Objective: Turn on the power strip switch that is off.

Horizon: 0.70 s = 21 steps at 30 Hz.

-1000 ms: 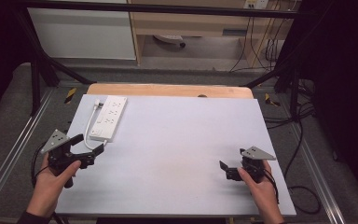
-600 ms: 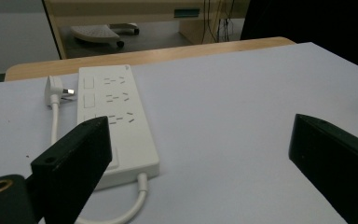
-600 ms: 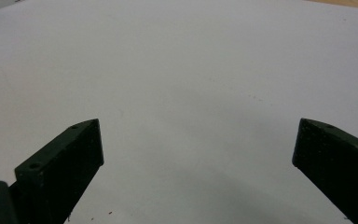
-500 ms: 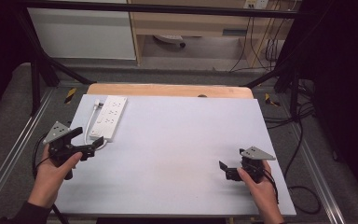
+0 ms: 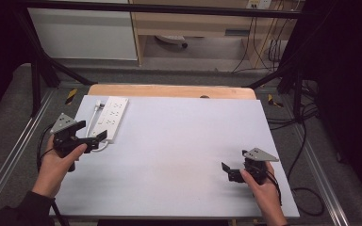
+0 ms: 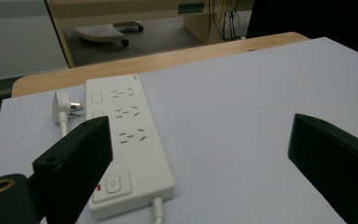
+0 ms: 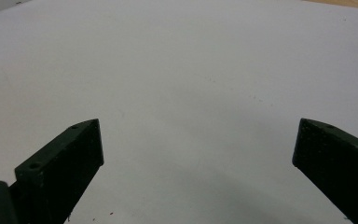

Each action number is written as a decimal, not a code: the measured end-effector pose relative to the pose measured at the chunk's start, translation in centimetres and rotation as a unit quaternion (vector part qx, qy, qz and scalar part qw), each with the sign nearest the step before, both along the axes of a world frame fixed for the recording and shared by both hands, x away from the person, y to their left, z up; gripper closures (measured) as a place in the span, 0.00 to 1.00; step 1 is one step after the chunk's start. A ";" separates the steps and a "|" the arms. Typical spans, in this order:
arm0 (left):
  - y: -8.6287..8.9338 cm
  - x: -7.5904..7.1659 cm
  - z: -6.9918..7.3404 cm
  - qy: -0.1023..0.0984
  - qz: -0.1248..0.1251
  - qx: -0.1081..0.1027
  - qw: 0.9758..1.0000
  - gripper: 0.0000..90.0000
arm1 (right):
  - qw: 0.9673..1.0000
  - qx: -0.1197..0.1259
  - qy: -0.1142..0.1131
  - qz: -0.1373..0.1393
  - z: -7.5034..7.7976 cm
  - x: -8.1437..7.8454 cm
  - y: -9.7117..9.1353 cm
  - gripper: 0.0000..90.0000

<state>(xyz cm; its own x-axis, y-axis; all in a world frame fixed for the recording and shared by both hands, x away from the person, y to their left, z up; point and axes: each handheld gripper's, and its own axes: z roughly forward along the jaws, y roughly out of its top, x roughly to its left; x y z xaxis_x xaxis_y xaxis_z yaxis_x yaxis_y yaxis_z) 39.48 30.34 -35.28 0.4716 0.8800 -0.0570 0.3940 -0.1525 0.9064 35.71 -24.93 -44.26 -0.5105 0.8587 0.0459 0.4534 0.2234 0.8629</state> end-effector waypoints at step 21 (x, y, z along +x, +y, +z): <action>-0.4 3.3 0.1 0.004 0.023 0.012 1.000 0.10 | 1.000 0.000 -0.001 0.003 0.0 -0.1 0.0 0.03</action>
